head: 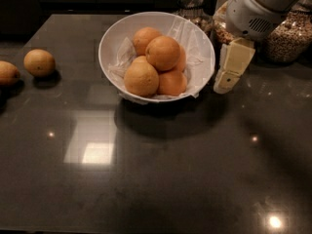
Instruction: Pick orange from white bowl
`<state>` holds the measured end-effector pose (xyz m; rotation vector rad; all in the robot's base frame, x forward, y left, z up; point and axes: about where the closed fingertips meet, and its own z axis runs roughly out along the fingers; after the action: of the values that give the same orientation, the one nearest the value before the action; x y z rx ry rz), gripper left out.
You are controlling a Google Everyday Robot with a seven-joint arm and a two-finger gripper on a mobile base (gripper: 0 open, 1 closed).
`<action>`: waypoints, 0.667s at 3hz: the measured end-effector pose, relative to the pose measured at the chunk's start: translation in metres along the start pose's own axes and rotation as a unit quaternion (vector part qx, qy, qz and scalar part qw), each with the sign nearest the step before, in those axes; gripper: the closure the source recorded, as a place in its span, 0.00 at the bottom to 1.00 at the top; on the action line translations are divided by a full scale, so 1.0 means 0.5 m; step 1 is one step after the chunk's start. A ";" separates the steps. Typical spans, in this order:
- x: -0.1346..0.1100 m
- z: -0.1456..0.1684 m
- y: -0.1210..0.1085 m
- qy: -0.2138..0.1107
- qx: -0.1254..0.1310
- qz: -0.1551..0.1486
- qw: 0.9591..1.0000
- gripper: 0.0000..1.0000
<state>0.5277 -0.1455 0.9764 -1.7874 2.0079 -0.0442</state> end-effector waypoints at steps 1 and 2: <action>-0.021 0.016 -0.009 -0.039 0.010 -0.002 0.999 0.00; -0.093 0.043 -0.028 -0.107 0.013 -0.025 0.994 0.00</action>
Offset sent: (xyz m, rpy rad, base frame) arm 0.0416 0.0903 0.0046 0.3234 -0.1223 0.2056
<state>0.5513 -0.0976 0.9758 -1.7465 1.8041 0.1002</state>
